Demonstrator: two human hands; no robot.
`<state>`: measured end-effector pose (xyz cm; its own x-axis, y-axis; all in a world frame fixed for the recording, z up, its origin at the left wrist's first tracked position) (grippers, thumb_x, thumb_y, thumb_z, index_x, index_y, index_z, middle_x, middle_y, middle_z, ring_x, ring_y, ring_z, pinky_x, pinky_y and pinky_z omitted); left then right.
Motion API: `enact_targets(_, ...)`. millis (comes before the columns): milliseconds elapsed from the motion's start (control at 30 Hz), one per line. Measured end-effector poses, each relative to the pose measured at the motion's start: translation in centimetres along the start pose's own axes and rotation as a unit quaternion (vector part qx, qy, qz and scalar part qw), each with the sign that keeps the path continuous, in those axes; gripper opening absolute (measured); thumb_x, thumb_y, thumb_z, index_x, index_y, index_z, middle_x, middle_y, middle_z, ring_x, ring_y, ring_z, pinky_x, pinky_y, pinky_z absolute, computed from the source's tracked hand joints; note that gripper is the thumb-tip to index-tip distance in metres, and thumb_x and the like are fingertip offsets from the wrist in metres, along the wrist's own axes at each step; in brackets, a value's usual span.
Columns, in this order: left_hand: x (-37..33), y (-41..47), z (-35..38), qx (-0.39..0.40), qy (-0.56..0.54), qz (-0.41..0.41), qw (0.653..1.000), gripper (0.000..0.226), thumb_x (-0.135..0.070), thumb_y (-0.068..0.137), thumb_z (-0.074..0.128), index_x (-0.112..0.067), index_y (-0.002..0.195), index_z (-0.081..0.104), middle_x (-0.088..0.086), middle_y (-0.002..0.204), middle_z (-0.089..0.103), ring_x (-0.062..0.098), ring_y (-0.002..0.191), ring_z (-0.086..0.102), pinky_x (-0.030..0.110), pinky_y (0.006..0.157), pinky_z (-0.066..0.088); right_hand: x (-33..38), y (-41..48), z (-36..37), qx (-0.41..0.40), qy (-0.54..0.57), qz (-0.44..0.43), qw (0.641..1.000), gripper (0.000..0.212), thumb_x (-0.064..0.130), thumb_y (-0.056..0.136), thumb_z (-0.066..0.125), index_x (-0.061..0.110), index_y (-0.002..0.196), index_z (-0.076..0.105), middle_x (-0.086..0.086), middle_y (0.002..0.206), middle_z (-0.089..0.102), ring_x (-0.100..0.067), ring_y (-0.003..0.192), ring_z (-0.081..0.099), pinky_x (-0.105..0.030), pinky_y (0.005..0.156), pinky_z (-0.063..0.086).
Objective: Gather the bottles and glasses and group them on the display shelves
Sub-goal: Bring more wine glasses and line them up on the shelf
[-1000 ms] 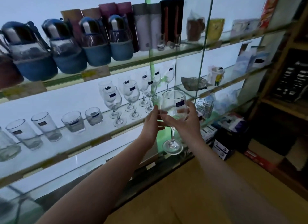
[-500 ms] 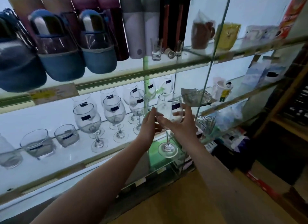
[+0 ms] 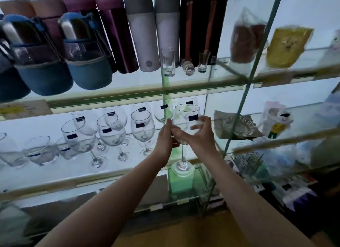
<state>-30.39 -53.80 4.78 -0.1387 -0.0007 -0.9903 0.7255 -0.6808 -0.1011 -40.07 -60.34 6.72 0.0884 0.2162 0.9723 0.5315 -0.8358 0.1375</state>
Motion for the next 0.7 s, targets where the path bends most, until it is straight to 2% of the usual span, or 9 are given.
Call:
enact_targets(67,0.2,0.0,0.5,-0.018,0.002,0.006,1.000,0.050,-0.046,0.101,0.023,-0.013,0.078,0.053,-0.007,0.049,0.059,0.007,0.050,0.057,0.027,0.061,0.045,-0.3,0.7,-0.5,0.022,0.004,0.003,1.000,0.065,0.037,0.064,0.084,0.029,0.108,0.037,0.003,0.099,0.052,-0.003,0.089,0.053,-0.016,0.066,0.039)
enact_targets(200,0.9,-0.3,0.7,-0.040,-0.006,0.008,0.999,0.051,-0.041,0.102,0.020,-0.012,0.086,0.058,0.004,0.073,0.062,0.017,0.065,0.059,0.031,0.068,0.047,-0.8,1.9,-0.9,0.053,0.011,0.007,0.999,0.067,0.040,0.064,0.084,0.026,0.111,0.038,0.002,0.100,0.053,-0.001,0.088,0.053,-0.016,0.064,0.038)
enact_targets(267,1.7,-0.5,0.4,-0.040,0.036,0.011,0.998,0.039,-0.030,0.103,0.028,-0.009,0.090,0.058,0.007,0.081,0.063,0.019,0.072,0.059,0.028,0.068,0.046,-0.8,2.4,-0.9,0.063,0.016,0.004,0.998,0.068,0.039,0.063,0.084,0.026,0.111,0.037,0.000,0.102,0.054,-0.001,0.088,0.053,-0.016,0.065,0.039)
enact_targets(367,3.7,-0.9,-0.8,-0.035,0.138,0.014,0.990,0.012,-0.010,0.095,0.048,-0.008,0.091,0.060,0.008,0.086,0.063,0.019,0.075,0.058,0.028,0.070,0.046,-0.7,3.1,-0.3,0.058,0.009,-0.007,0.998,0.073,0.040,0.060,0.086,0.025,0.111,0.036,0.000,0.103,0.054,-0.010,0.093,0.055,-0.022,0.073,0.042)
enact_targets(467,4.9,-0.4,-1.7,-0.019,0.261,0.029,0.965,0.004,-0.009,0.085,0.063,-0.013,0.086,0.065,0.001,0.084,0.066,0.016,0.081,0.060,0.032,0.081,0.048,-0.7,3.9,0.6,0.062,-0.006,-0.015,0.998,0.076,0.040,0.059,0.086,0.025,0.112,0.034,-0.002,0.106,0.054,-0.015,0.097,0.056,-0.028,0.079,0.044)
enact_targets(533,5.1,0.1,-2.0,-0.010,0.322,0.049,0.945,0.010,-0.013,0.084,0.067,-0.013,0.093,0.067,0.001,0.092,0.067,0.016,0.091,0.061,0.028,0.085,0.047,-0.9,4.2,1.2,0.070,-0.007,-0.015,0.997,0.077,0.039,0.060,0.086,0.024,0.114,0.034,-0.003,0.108,0.054,-0.016,0.098,0.055,-0.026,0.078,0.042)
enact_targets(633,4.9,1.0,-2.3,-0.003,0.432,0.082,0.898,0.030,-0.018,0.085,0.066,-0.011,0.114,0.064,0.003,0.115,0.064,0.016,0.108,0.056,0.015,0.086,0.036,-1.3,4.6,2.4,0.065,-0.009,-0.012,0.998,0.080,0.035,0.060,0.088,0.021,0.119,0.036,-0.001,0.109,0.053,-0.015,0.101,0.053,-0.023,0.078,0.038)
enact_targets(700,5.2,1.7,-2.6,0.009,0.466,0.079,0.881,0.040,-0.021,0.086,0.065,-0.011,0.124,0.059,0.004,0.126,0.060,0.018,0.118,0.052,0.017,0.092,0.033,-1.6,4.8,3.2,0.060,-0.014,-0.012,0.998,0.081,0.033,0.059,0.088,0.020,0.119,0.036,0.001,0.106,0.051,-0.015,0.101,0.052,-0.021,0.073,0.038)
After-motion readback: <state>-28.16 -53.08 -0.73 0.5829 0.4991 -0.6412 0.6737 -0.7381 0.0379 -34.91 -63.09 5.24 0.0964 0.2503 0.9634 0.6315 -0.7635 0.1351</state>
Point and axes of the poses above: each hand's wrist, its own y-axis towards the middle knuckle, its own z-axis out of the palm, x = y × z, the point moved 3 cm from there along y, towards the middle knuckle
